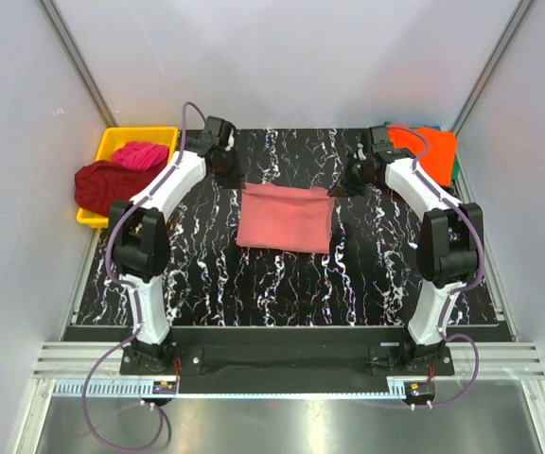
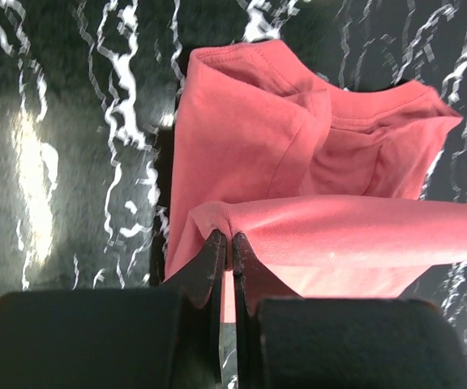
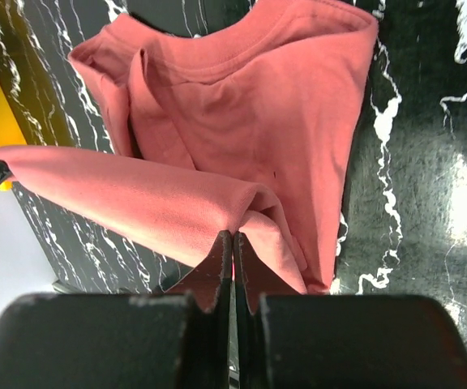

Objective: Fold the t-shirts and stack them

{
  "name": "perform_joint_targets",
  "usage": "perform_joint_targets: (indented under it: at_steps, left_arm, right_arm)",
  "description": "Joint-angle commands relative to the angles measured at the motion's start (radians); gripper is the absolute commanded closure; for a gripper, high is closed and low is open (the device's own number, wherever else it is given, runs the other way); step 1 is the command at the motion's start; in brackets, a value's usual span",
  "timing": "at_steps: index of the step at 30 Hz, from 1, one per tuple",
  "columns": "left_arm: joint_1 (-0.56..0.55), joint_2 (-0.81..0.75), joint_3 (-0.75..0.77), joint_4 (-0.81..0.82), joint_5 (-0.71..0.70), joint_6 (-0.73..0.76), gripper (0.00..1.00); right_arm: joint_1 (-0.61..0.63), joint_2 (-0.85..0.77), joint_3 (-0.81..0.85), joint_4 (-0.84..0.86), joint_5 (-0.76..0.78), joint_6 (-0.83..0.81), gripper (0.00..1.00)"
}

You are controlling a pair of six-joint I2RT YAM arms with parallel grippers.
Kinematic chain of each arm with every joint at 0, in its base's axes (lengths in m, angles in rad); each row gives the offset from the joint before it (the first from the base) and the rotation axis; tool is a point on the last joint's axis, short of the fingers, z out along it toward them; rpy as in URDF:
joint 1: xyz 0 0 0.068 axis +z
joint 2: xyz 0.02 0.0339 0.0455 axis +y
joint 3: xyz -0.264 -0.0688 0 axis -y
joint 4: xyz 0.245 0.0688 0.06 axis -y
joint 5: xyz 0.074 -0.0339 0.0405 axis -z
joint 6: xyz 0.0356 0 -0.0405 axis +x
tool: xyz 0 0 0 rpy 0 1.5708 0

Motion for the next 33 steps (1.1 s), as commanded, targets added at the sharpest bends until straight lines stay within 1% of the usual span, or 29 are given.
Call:
perform_joint_targets:
  at_steps: [1, 4, 5, 7, 8, 9, 10, 11, 12, 13, 14, 15, 16, 17, 18, 19, 20, 21, 22, 23, 24, 25, 26, 27, 28, 30, 31, 33]
  left_arm:
    - [0.026, 0.020, 0.092, 0.011, 0.022, 0.028, 1.00]
    - [0.027, 0.075, 0.176, 0.011, 0.054, 0.037, 1.00]
    - [0.027, 0.095, 0.237, 0.011, 0.063, 0.043, 1.00]
    - [0.030, 0.193, 0.314, 0.011, 0.102, 0.045, 0.97]
    - [0.032, 0.239, 0.408, 0.008, 0.108, 0.051, 0.83]
    - [0.033, 0.283, 0.467, 0.005, 0.112, 0.054, 0.69]
    - [0.036, 0.388, 0.533, -0.001, 0.135, 0.053, 0.48]
    - [0.041, 0.441, 0.693, -0.036, 0.172, 0.046, 0.35]
    - [0.046, 0.486, 0.777, -0.070, 0.231, 0.031, 0.19]
    - [0.050, 0.518, 0.831, -0.097, 0.255, 0.016, 0.16]
    - [0.050, 0.496, 0.818, -0.105, 0.276, -0.004, 0.14]
    - [0.040, 0.451, 0.773, -0.098, 0.272, 0.000, 0.13]
    - [0.030, 0.348, 0.648, -0.066, 0.251, 0.031, 0.12]
    - [0.024, 0.280, 0.574, -0.046, 0.226, 0.045, 0.11]
    - [0.018, 0.223, 0.505, -0.027, 0.189, 0.056, 0.11]
    - [0.018, 0.171, 0.444, -0.010, 0.177, 0.059, 0.11]
    - [0.018, 0.076, 0.344, -0.010, 0.162, 0.062, 0.11]
    - [0.021, 0.034, 0.298, -0.010, 0.133, 0.065, 0.11]
    - [0.021, -0.015, 0.252, -0.010, 0.123, 0.071, 0.11]
    - [0.020, -0.090, 0.166, -0.012, 0.117, 0.072, 0.11]
    - [0.020, -0.135, 0.123, -0.013, 0.100, 0.073, 0.11]
    - [0.021, -0.173, 0.036, -0.012, 0.096, 0.074, 0.11]
    - [0.020, -0.208, -0.006, -0.012, 0.089, 0.076, 0.11]
    - [0.020, -0.285, -0.047, -0.012, 0.080, 0.079, 0.11]
    - [0.021, -0.320, -0.133, -0.012, 0.073, 0.083, 0.11]
    - [0.020, -0.430, -0.215, -0.012, 0.051, 0.092, 0.11]
    - [0.021, -0.469, -0.289, -0.015, 0.045, 0.106, 0.11]
    - [0.021, -0.537, -0.359, -0.021, 0.022, 0.112, 0.11]
  right_arm:
    - [-0.027, 0.000, 0.055, 0.011, 0.018, -0.030, 1.00]
    - [-0.046, 0.020, 0.067, 0.011, 0.024, -0.032, 1.00]
    - [-0.052, 0.030, 0.080, 0.014, 0.021, -0.027, 1.00]
    - [-0.067, 0.089, 0.112, 0.023, 0.014, -0.020, 1.00]
    - [-0.075, 0.122, 0.176, 0.022, 0.013, -0.013, 1.00]
    - [-0.083, 0.202, 0.216, 0.020, 0.010, 0.006, 0.93]
    - [-0.108, 0.248, 0.262, 0.002, -0.011, 0.019, 0.78]
    - [-0.121, 0.297, 0.364, -0.019, -0.006, 0.034, 0.58]
    - [-0.129, 0.373, 0.415, -0.044, 0.007, 0.058, 0.26]
    - [-0.142, 0.398, 0.461, -0.099, 0.025, 0.068, 0.21]
    - [-0.158, 0.409, 0.513, -0.122, 0.040, 0.072, 0.19]
    - [-0.164, 0.384, 0.511, -0.130, 0.065, 0.074, 0.17]
    - [-0.165, 0.356, 0.496, -0.121, 0.079, 0.071, 0.16]
    - [-0.162, 0.324, 0.441, -0.107, 0.089, 0.068, 0.15]
    - [-0.162, 0.254, 0.399, -0.086, 0.087, 0.062, 0.14]
    - [-0.162, 0.218, 0.353, -0.038, 0.079, 0.060, 0.12]
    - [-0.161, 0.189, 0.263, -0.017, 0.073, 0.057, 0.11]
    - [-0.162, 0.138, 0.218, 0.029, 0.050, 0.054, 0.10]
    - [-0.162, 0.118, 0.175, 0.055, 0.033, 0.053, 0.09]
    - [-0.161, 0.106, 0.102, 0.077, 0.016, 0.051, 0.08]
    - [-0.161, 0.092, 0.075, 0.095, -0.007, 0.045, 0.08]
    - [-0.162, 0.093, 0.051, 0.130, -0.024, 0.039, 0.08]
    - [-0.162, 0.098, 0.023, 0.140, -0.042, 0.033, 0.08]
    - [-0.162, 0.113, 0.014, 0.148, -0.076, 0.020, 0.08]
    - [-0.159, 0.121, 0.006, 0.175, -0.091, 0.014, 0.08]
    - [-0.158, 0.150, -0.003, 0.187, -0.108, -0.007, 0.07]
    - [-0.155, 0.159, 0.000, 0.187, -0.111, -0.018, 0.07]
    - [-0.150, 0.192, 0.012, 0.189, -0.110, -0.047, 0.07]
